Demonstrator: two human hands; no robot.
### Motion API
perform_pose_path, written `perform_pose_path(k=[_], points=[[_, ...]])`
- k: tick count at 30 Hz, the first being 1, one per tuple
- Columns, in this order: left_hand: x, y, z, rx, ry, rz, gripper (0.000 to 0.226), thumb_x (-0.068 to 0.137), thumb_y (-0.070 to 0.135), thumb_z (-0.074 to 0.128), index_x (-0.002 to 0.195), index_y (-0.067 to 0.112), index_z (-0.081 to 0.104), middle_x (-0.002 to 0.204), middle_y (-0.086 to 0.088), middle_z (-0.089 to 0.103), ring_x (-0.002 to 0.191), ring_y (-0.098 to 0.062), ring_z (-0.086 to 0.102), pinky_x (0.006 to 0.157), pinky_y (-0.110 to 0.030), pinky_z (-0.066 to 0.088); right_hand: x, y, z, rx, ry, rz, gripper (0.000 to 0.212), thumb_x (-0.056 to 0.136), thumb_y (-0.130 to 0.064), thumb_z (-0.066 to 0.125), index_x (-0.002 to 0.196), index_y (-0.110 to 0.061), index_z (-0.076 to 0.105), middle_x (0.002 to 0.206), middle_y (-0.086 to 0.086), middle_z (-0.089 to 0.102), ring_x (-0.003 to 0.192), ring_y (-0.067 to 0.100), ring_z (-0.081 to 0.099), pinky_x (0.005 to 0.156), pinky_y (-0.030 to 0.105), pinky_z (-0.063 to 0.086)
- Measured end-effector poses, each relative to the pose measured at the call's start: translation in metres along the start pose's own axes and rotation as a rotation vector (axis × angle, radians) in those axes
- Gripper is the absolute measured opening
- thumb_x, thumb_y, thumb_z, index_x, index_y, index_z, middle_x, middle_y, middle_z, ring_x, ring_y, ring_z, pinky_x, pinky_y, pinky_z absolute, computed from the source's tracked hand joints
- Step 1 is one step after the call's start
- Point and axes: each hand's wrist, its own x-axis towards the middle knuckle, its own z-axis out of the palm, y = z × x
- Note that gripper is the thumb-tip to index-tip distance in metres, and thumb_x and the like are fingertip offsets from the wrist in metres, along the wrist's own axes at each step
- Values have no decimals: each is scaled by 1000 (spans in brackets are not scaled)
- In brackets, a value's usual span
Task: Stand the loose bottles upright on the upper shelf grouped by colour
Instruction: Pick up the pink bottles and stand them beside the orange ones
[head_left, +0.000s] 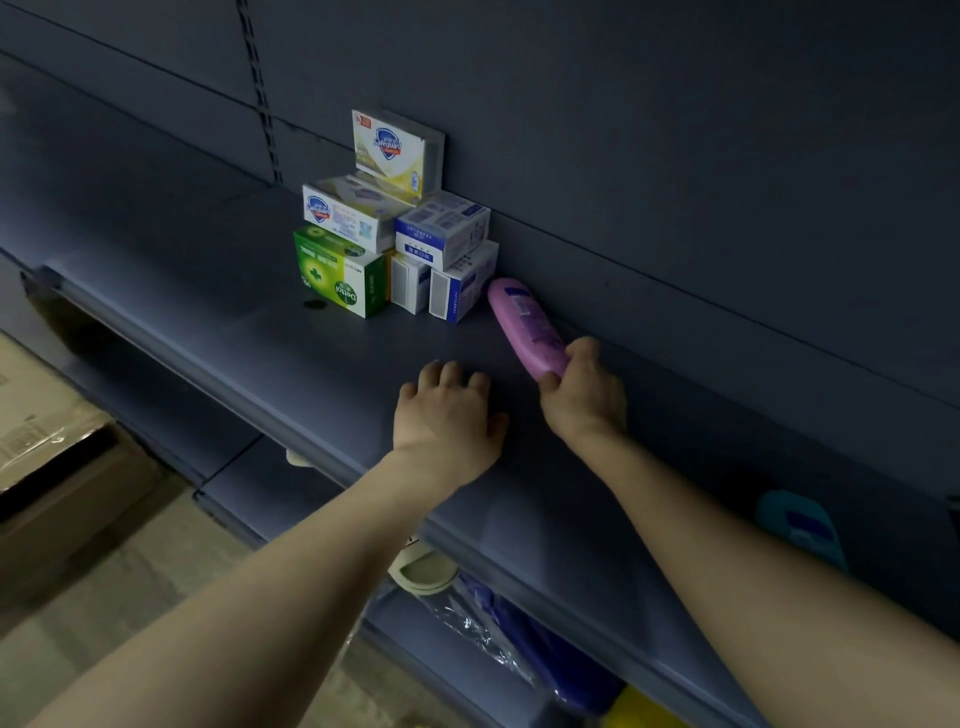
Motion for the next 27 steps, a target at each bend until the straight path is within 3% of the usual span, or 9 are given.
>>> perform_pose_path(k=[3, 6, 9, 12, 15, 21, 27], points=[[-8, 3, -5, 1, -10, -5, 50, 93, 46, 39, 136, 20, 41, 141, -7, 37, 137, -29, 25, 104, -38, 29, -9, -4, -6, 228, -49, 94, 36, 95, -22, 49, 130, -12, 46, 124, 15, 57, 105, 30, 59, 77, 35, 51], [-17, 7, -14, 6, -20, -9, 49, 93, 46, 40, 135, 19, 41, 141, -7, 38, 136, -29, 25, 104, -38, 29, -21, -7, -13, 602, -93, 297, 24, 92, -16, 52, 112, -6, 62, 96, 15, 63, 68, 18, 54, 53, 25, 39], [-29, 11, -25, 18, -33, -4, 50, 93, 45, 41, 136, 19, 41, 140, -8, 39, 135, -30, 26, 103, -38, 30, -42, -16, -24, 911, -146, 526, 11, 91, -14, 54, 83, -8, 60, 68, 11, 59, 54, 16, 48, 52, 24, 36], [-41, 13, -37, 47, -68, -2, 51, 92, 42, 43, 137, 19, 40, 141, -9, 39, 137, -31, 25, 104, -38, 29, -65, -23, -39, 1064, -223, 651, 18, 90, -14, 56, 74, -7, 55, 65, 12, 58, 56, 17, 49, 54, 24, 36], [-52, 12, -50, 70, -88, 0, 53, 91, 40, 45, 139, 19, 37, 140, -11, 40, 137, -32, 24, 105, -40, 29, -87, -25, -54, 1088, -301, 688, 18, 91, -14, 56, 75, -7, 54, 67, 12, 57, 60, 17, 51, 56, 23, 36], [-80, 5, -83, 80, -135, 65, 80, 87, 27, 58, 150, 22, 10, 149, -13, 24, 139, -32, 20, 108, -42, 26, -121, -34, -86, 936, -455, 568, 14, 94, -15, 53, 81, -11, 56, 69, 10, 58, 58, 14, 52, 52, 20, 34], [-110, 1, -118, 49, -129, 43, 81, 84, 11, 56, 150, 20, 10, 150, -15, 18, 140, -32, 14, 111, -41, 21, -153, -50, -125, 740, -555, 420, 12, 93, -14, 53, 82, -16, 57, 64, 9, 57, 52, 12, 44, 52, 22, 33]])
